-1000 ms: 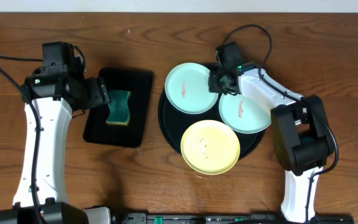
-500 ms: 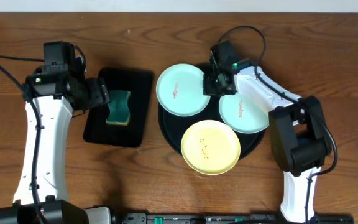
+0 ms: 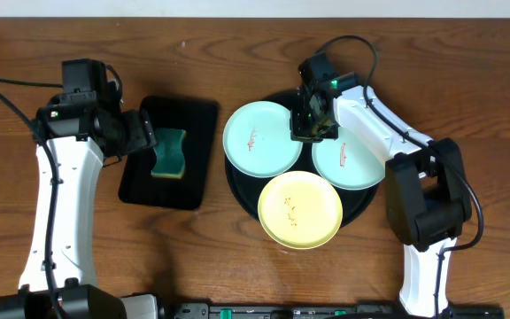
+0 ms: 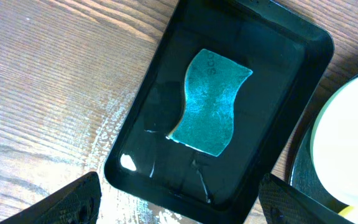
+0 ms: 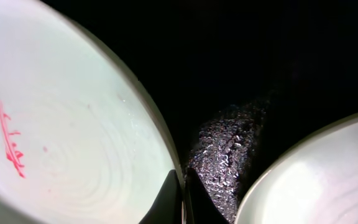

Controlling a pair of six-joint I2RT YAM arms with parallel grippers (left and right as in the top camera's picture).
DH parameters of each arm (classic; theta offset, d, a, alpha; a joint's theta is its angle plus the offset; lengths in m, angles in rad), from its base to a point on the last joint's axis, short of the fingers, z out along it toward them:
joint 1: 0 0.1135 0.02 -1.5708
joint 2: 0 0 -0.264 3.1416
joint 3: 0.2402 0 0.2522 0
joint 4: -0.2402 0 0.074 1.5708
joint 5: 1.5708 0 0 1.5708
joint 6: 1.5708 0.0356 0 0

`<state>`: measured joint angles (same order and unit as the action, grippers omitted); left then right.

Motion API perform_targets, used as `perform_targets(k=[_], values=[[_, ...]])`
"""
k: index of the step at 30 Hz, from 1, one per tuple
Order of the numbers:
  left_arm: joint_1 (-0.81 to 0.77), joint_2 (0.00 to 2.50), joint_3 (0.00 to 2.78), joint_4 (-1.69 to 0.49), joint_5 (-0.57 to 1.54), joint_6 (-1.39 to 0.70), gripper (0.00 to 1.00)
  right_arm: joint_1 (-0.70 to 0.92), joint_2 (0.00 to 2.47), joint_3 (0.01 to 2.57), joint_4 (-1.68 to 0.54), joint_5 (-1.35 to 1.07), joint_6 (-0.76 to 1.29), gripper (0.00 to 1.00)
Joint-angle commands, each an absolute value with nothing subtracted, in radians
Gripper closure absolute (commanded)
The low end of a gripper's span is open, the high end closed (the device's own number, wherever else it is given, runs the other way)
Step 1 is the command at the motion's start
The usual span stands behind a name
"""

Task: Clean dirty plates on tray and stack at the side
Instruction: 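Grip the top mint plate's rim with the right gripper, then grasp the green sponge with the left gripper and lift it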

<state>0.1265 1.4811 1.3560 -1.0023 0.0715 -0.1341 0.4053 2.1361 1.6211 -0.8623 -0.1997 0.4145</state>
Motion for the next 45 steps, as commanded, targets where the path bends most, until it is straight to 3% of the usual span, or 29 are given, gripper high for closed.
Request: perform_targets(k=[1, 21, 34, 45], values=[[0.123, 1.499, 1.345, -1.005, 0.064, -0.120, 0.18, 0.414, 2.123, 1.594, -0.850, -0.176, 0.418, 0.99], [0.117, 1.715, 1.345, -0.988, 0.146, 0.076, 0.22, 0.481, 2.130, 1.470, -0.598, -0.085, 0.426, 0.99], [0.116, 1.836, 1.345, -0.813, 0.142, 0.176, 0.39, 0.479, 2.130, 1.444, -0.594, -0.076, 0.439, 0.99], [0.059, 1.921, 1.345, -0.853, 0.142, 0.270, 0.44, 0.479, 2.131, 1.443, -0.593, -0.075, 0.441, 0.99]])
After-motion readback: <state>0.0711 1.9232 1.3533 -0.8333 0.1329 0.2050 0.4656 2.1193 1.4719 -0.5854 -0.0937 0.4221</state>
